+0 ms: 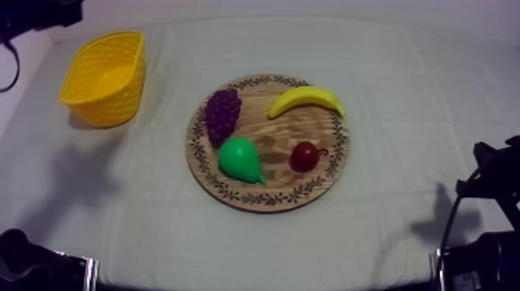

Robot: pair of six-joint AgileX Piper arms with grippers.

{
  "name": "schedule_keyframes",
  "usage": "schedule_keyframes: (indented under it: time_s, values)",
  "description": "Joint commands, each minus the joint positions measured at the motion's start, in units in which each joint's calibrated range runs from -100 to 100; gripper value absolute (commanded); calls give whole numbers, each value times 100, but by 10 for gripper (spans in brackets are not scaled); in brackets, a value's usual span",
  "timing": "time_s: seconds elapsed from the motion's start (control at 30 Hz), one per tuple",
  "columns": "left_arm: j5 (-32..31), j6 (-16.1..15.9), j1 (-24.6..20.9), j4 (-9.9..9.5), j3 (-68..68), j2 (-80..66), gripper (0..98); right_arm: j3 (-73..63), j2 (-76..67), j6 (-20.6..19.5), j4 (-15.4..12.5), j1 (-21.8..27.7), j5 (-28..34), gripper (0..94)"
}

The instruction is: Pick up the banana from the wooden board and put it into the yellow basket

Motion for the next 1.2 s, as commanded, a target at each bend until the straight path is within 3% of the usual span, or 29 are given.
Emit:
schedule_keyframes:
  time_s: [0.0,0.2,0.47,0.7,0.9,1.03,1.17]
  values:
    - [443,-532,71,-54,-829,672,3,-3,-2,-2,1,2,1,3]
    - [958,-564,260,-242,-1589,1659,5,-3,-2,-2,1,2,1,3]
    - [1014,-683,645,-523,-2023,2695,23,-3,-2,-2,1,2,1,3]
    - [1028,-581,797,-545,-1960,3435,43,-3,-2,-2,1,2,1,3]
    - [573,-456,948,-569,-1457,3812,109,-3,-2,-2,1,2,1,3]
    - [375,-469,1101,-551,-1369,4003,203,-3,-2,-4,1,2,1,3]
    - [454,-289,1156,-524,-1620,4175,394,-3,-2,-4,1,2,1,3]
